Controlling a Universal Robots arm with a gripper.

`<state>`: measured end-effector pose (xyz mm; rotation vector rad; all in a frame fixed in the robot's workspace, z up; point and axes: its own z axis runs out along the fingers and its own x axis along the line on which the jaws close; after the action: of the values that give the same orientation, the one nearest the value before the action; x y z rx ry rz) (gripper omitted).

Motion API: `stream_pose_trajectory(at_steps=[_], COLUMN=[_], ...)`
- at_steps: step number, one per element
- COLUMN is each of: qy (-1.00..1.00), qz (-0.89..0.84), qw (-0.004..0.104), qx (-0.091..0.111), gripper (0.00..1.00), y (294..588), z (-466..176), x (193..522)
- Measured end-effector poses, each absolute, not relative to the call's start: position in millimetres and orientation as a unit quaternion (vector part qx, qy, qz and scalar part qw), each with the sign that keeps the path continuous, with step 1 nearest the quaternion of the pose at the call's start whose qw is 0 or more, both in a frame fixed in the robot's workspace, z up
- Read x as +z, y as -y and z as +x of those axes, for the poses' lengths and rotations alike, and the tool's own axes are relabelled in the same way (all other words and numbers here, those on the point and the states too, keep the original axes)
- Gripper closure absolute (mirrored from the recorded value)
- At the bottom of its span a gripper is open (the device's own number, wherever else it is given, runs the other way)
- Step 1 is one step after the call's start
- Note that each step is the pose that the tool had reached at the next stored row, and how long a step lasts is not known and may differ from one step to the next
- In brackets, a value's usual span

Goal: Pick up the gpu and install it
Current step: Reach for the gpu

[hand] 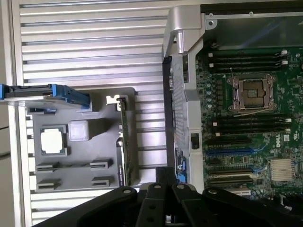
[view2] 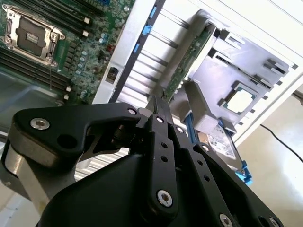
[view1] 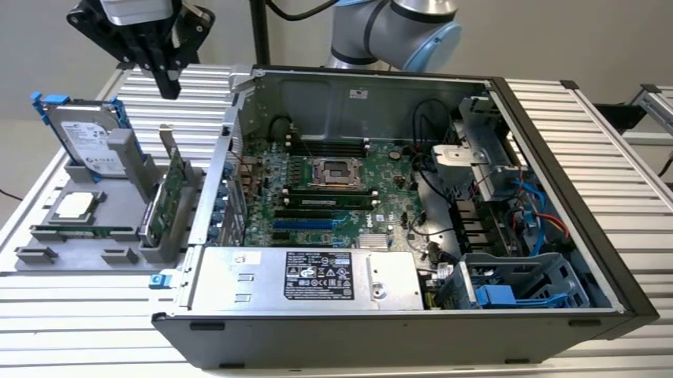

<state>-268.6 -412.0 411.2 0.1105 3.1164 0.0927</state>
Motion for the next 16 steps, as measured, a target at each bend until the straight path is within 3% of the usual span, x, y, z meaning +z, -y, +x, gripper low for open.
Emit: stream_pose_trajectory(at_steps=[16], qy=[-0.999], qz=[0.035], qw=[0.011], qx=[0.032], gripper=[1.0], y=[418.5], z=[-290.2], x=[411.2])
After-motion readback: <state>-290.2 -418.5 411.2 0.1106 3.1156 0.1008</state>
